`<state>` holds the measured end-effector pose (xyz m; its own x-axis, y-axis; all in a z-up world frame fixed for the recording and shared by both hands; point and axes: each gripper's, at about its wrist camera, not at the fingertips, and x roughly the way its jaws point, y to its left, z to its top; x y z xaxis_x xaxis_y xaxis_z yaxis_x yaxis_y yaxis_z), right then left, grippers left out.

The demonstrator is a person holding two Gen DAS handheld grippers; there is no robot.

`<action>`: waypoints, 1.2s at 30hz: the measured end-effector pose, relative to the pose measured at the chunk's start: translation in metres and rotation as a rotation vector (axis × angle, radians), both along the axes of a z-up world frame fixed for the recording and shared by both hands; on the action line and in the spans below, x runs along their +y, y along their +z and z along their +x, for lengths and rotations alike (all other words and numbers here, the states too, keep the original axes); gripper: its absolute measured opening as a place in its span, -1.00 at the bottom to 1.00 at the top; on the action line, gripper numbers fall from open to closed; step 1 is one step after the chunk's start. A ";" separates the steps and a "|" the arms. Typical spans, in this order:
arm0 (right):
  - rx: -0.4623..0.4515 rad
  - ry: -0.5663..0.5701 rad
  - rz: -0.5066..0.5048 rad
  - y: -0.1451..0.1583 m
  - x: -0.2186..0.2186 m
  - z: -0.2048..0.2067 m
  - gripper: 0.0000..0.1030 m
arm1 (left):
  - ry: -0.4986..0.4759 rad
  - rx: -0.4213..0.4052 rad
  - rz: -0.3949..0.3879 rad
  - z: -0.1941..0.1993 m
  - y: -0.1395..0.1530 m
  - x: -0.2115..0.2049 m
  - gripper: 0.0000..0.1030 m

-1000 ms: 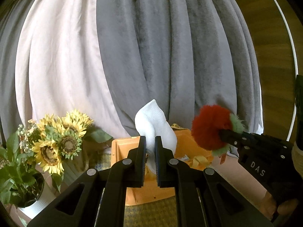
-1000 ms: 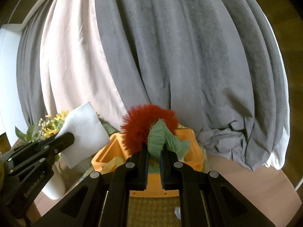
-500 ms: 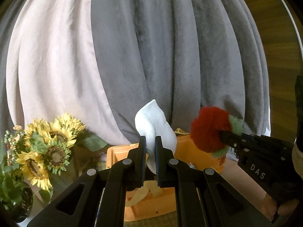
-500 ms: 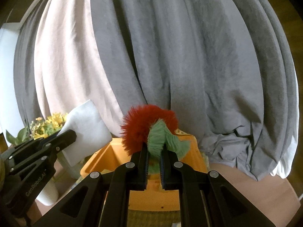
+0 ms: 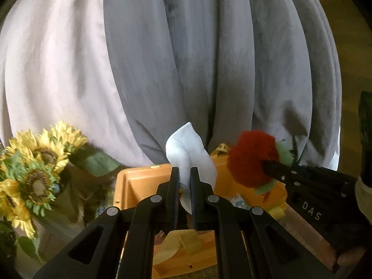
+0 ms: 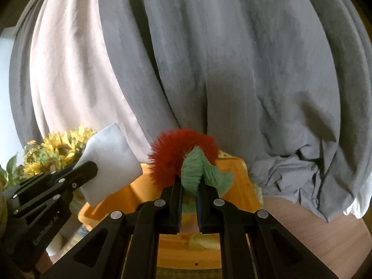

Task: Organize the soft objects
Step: 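Open the left tool over the crate while the right tool drops the pompom inside, then pull both tools back from the crate toward the plush bird and pink sponge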

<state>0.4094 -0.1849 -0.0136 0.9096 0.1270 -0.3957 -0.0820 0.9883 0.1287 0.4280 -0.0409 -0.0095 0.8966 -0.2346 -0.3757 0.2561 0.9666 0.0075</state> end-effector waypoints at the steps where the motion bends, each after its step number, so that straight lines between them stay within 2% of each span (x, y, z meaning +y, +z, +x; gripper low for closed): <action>1: 0.012 0.000 0.004 -0.004 -0.001 0.004 -0.79 | -0.003 0.009 0.002 0.004 -0.003 -0.001 -0.80; 16: 0.135 0.007 0.010 -0.044 -0.005 0.043 -0.79 | -0.013 0.149 0.019 0.043 -0.047 -0.007 -0.78; 19: 0.152 0.011 0.017 -0.049 -0.005 0.047 -0.78 | -0.015 0.157 0.024 0.045 -0.051 -0.008 -0.61; 21: 0.160 0.013 0.021 -0.051 -0.005 0.049 -0.75 | -0.013 0.153 0.028 0.045 -0.051 -0.009 -0.35; 22: 0.161 0.008 0.027 -0.052 -0.006 0.050 -0.73 | -0.008 0.151 0.030 0.046 -0.051 -0.009 -0.30; 24: 0.168 0.005 0.030 -0.053 -0.008 0.052 -0.55 | 0.003 0.144 0.040 0.045 -0.050 -0.008 -0.17; 25: 0.168 0.003 0.034 -0.053 -0.009 0.052 -0.34 | 0.004 0.142 0.043 0.045 -0.050 -0.008 -0.16; 26: 0.167 -0.001 0.038 -0.053 -0.010 0.052 -0.24 | 0.005 0.139 0.045 0.043 -0.049 -0.008 -0.12; 29: 0.159 -0.022 0.034 -0.052 -0.012 0.049 -0.23 | 0.013 0.127 0.047 0.040 -0.046 -0.007 0.02; 36: 0.127 -0.064 0.031 -0.038 -0.020 0.035 -0.08 | 0.026 0.084 0.048 0.025 -0.032 -0.006 0.16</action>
<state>0.4446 -0.2045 -0.0512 0.8588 0.0843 -0.5053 0.0001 0.9863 0.1647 0.4525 -0.0466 -0.0412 0.8670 -0.1920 -0.4598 0.2330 0.9719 0.0335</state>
